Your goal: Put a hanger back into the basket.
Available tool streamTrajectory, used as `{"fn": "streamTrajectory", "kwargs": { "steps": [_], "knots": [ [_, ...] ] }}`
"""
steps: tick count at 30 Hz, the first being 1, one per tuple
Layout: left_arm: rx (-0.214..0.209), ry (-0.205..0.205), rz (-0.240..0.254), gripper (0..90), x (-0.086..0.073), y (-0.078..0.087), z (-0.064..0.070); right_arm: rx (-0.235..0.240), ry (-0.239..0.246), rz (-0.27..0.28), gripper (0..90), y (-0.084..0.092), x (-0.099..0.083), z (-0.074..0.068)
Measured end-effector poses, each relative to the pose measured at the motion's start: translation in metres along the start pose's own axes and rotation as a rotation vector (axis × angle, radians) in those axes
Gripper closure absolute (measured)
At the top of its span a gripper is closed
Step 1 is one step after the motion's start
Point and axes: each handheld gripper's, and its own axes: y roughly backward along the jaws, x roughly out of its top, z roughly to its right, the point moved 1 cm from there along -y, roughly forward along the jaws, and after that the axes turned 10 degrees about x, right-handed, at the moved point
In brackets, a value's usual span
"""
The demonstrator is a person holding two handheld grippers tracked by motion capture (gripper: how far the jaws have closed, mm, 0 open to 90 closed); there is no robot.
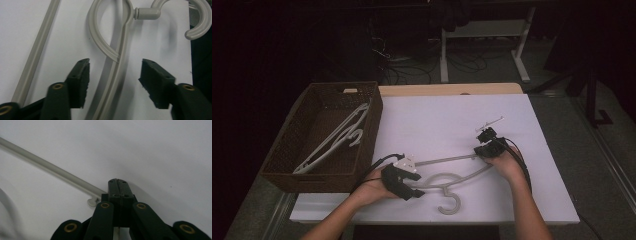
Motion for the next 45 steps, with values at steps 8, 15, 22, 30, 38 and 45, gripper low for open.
{"fn": "streamTrajectory", "kwargs": {
  "steps": [8, 15, 22, 30, 38, 45],
  "knots": [
    [0.023, -0.08, -0.044, 62.7, 0.005, -0.006, 0.005, 0.002, 0.001, -0.001, 89.8, 0.0, 0.0, 0.0],
    [0.034, -0.133, -0.081, 70.8, 0.01, -0.008, 0.007, 0.004, 0.004, -0.002, 89.7, 0.0, 0.0, 0.001],
    [0.011, -0.14, -0.08, 77.7, 0.011, -0.009, 0.003, -0.003, 0.016, -0.008, 89.7, 0.0, 0.001, -0.001],
    [0.008, -0.161, -0.076, 78.6, 0.011, -0.008, 0.003, 0.009, 0.034, -0.004, 89.3, 0.002, 0.002, 0.0],
    [0.015, -0.103, -0.072, 81.9, 0.014, -0.007, -0.001, 0.042, 0.051, 0.099, 74.2, 0.026, 0.006, -0.007],
    [0.007, -0.014, -0.039, 82.0, 0.018, -0.002, -0.007, 0.026, 0.067, 0.213, 54.7, 0.057, 0.007, -0.017]
  ]
}}
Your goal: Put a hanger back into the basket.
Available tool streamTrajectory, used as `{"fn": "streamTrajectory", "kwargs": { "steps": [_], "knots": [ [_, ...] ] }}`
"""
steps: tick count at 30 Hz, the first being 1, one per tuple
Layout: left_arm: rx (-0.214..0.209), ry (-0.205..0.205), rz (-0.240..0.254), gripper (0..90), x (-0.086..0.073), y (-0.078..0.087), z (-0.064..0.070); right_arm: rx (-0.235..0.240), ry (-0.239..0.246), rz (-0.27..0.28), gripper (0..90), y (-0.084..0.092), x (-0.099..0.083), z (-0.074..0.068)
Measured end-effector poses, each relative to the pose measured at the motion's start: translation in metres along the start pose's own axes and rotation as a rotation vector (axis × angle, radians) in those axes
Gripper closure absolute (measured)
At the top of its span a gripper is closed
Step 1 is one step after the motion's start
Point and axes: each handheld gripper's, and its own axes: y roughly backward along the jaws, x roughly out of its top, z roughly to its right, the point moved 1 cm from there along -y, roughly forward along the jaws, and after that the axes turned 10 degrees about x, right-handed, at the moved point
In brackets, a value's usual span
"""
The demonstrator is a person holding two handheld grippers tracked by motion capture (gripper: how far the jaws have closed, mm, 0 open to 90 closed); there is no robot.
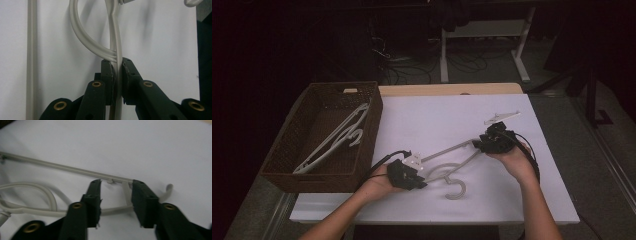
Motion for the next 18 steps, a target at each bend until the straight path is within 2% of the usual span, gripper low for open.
{"fn": "streamTrajectory", "kwargs": {
  "steps": [3, 7, 9, 10, 15, 18],
  "knots": [
    [0.001, 0.051, 0.019, 82.0, 0.003, 0.003, -0.005, 0.001, 0.01, 0.024, 46.8, 0.012, -0.001, -0.003],
    [0.023, 0.102, 0.025, 82.0, 0.01, 0.009, -0.011, 0.004, 0.029, 0.012, 37.5, 0.022, -0.009, -0.004],
    [0.032, 0.126, 0.026, 82.0, 0.013, 0.012, -0.015, 0.012, 0.021, 0.027, 33.6, 0.025, -0.015, -0.003],
    [0.042, 0.136, 0.028, 82.0, 0.015, 0.013, -0.017, 0.013, 0.015, 0.038, 31.3, 0.026, -0.019, -0.002],
    [0.04, 0.201, 0.057, 82.0, 0.027, 0.023, -0.025, 0.03, 0.0, 0.056, 25.0, 0.027, -0.036, 0.0],
    [0.053, 0.211, 0.068, 82.0, 0.037, 0.033, -0.03, 0.041, -0.001, 0.074, 20.3, 0.026, -0.046, 0.0]
  ]
}}
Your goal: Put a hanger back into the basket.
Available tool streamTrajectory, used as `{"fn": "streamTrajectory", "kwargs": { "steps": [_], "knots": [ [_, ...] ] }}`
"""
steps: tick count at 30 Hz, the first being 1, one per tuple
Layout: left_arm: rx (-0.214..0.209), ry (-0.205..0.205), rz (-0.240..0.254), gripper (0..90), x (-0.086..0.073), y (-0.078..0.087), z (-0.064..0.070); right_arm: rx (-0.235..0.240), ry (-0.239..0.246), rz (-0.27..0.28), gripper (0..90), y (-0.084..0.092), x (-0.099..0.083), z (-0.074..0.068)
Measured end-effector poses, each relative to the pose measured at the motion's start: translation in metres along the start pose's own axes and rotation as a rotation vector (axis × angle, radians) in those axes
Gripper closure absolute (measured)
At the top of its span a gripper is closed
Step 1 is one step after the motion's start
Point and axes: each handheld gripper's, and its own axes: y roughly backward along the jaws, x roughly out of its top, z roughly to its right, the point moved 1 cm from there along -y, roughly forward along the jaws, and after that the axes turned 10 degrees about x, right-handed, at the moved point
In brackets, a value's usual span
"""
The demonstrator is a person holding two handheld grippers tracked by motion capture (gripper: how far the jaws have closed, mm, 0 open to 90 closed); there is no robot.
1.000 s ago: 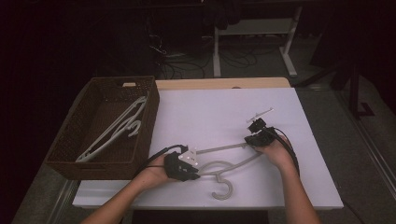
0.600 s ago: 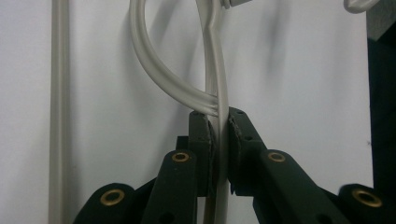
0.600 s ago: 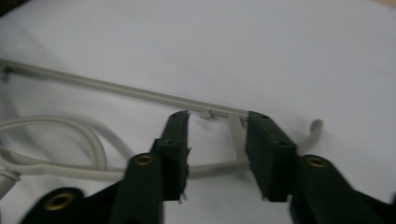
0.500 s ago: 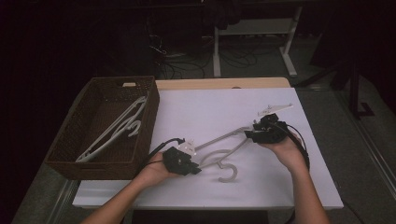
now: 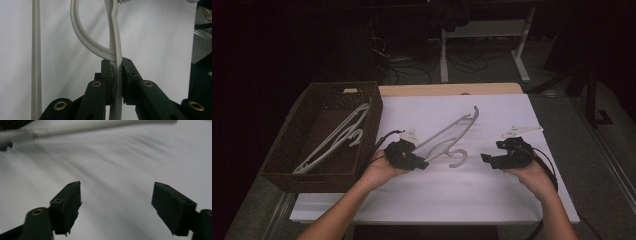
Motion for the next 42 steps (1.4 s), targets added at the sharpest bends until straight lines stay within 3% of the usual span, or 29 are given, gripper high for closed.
{"fn": "streamTrajectory", "kwargs": {
  "steps": [10, 12, 21, 28, 42],
  "knots": [
    [0.026, 0.025, 0.034, 82.0, 0.039, 0.041, -0.009, 0.023, 0.021, 0.04, 6.8, 0.003, -0.017, -0.005],
    [0.029, 0.029, 0.052, 82.0, 0.05, 0.059, -0.012, 0.044, 0.034, 0.042, 3.3, 0.002, -0.022, -0.008],
    [0.069, -0.002, 0.088, 82.0, 0.06, 0.11, -0.03, 0.057, 0.052, 0.03, 3.2, -0.003, -0.023, -0.011],
    [0.126, 0.0, 0.09, 82.0, 0.041, 0.15, -0.057, 0.047, 0.048, 0.029, 3.2, -0.004, -0.026, -0.009],
    [0.246, 0.102, 0.062, 82.0, -0.046, 0.198, -0.113, 0.061, 0.052, 0.03, 2.0, -0.004, -0.026, -0.009]
  ]
}}
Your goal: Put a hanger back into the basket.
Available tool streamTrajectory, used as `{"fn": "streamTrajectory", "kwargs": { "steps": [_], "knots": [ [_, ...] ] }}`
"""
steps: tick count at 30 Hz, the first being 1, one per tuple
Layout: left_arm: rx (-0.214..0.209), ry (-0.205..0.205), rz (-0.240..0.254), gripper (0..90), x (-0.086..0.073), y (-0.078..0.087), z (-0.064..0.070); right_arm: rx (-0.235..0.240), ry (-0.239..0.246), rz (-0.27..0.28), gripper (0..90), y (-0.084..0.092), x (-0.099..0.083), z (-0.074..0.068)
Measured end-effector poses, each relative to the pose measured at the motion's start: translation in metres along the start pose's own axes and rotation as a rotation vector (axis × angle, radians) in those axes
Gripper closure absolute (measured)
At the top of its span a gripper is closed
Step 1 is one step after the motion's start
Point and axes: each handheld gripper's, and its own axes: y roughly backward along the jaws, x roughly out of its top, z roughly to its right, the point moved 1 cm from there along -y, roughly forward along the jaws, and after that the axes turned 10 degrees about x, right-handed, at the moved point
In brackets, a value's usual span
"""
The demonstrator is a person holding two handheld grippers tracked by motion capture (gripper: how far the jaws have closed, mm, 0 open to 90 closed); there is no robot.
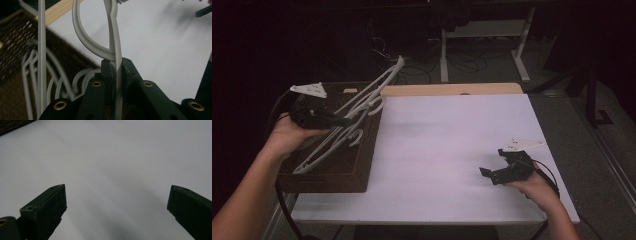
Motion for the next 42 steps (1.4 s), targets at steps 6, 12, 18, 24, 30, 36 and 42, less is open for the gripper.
{"fn": "streamTrajectory", "kwargs": {
  "steps": [6, 12, 18, 24, 30, 36, 42],
  "knots": [
    [0.021, 0.055, -0.023, 82.0, -0.036, 0.011, -0.017, -0.007, -0.004, -0.002, 2.0, -0.001, 0.0, 0.002],
    [0.041, 0.101, -0.044, 81.9, -0.067, 0.012, -0.028, -0.005, -0.003, -0.009, 2.0, -0.002, 0.0, 0.002],
    [0.045, 0.121, -0.091, 81.9, -0.087, 0.006, -0.036, -0.005, -0.002, -0.012, 2.0, -0.004, 0.001, 0.003],
    [0.052, 0.132, -0.13, 81.6, -0.094, -0.006, -0.038, -0.005, -0.006, -0.015, 2.0, -0.004, 0.001, 0.003],
    [0.103, 0.138, -0.088, 54.4, -0.097, -0.012, -0.039, -0.009, -0.008, -0.007, 2.0, -0.001, 0.001, 0.004],
    [0.091, 0.164, 0.024, 37.9, -0.087, -0.002, -0.034, -0.008, -0.003, 0.002, 2.0, 0.001, 0.004, 0.003],
    [0.037, 0.159, 0.164, 24.6, -0.066, 0.004, -0.008, -0.001, 0.011, 0.02, 2.0, 0.005, 0.012, -0.001]
  ]
}}
